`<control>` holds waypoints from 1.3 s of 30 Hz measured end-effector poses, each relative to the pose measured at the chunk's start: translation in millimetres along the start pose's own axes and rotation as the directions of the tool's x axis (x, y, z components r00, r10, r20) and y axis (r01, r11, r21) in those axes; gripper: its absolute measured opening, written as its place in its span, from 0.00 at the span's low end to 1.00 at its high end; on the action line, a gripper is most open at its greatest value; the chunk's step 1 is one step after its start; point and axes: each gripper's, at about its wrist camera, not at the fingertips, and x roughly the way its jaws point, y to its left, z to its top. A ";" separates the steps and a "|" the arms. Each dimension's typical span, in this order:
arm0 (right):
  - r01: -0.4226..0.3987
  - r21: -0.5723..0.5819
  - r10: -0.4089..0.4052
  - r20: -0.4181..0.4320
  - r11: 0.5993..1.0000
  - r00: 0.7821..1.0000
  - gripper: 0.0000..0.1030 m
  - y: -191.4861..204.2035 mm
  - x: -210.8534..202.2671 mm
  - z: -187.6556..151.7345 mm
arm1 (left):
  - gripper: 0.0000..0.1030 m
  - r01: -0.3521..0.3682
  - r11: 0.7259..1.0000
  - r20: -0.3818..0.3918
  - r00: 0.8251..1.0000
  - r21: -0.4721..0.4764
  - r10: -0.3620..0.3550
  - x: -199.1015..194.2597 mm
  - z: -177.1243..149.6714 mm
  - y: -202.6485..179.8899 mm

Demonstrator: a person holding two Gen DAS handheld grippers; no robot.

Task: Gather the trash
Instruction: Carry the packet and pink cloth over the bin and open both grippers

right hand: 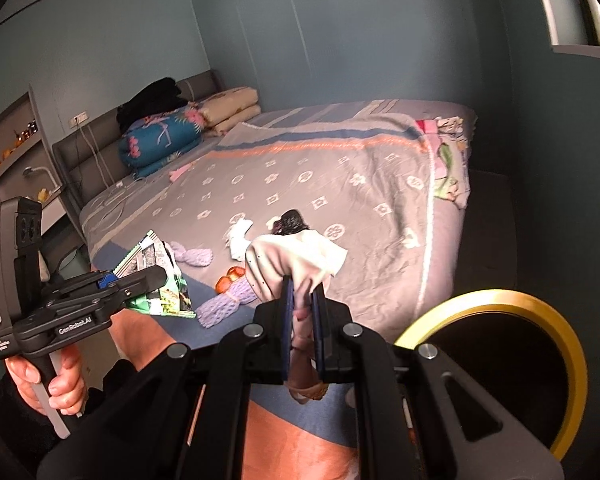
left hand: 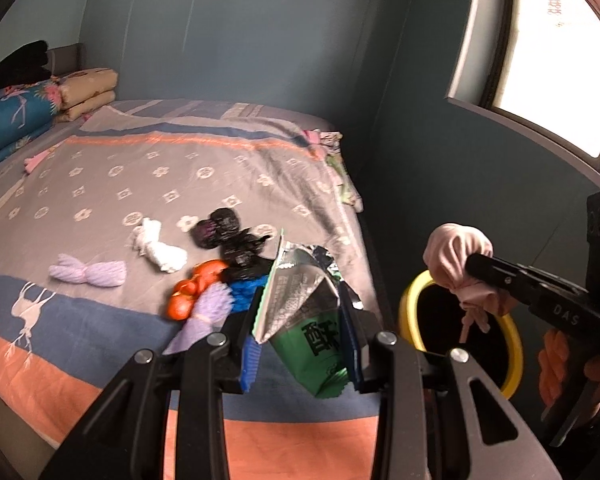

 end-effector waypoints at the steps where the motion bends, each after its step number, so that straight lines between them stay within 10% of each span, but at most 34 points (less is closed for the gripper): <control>1: 0.007 0.007 -0.007 0.007 1.000 1.000 0.09 -4.7 -4.4 0.1 | 0.31 0.008 1.000 0.001 1.000 0.009 -0.008 0.4 1.7 -6.3; 39: 0.172 0.303 -0.184 0.010 0.937 0.983 0.09 -151.6 -35.4 -31.8 | 0.31 0.271 0.948 -0.217 0.948 0.166 -0.233 91.0 -16.4 -162.0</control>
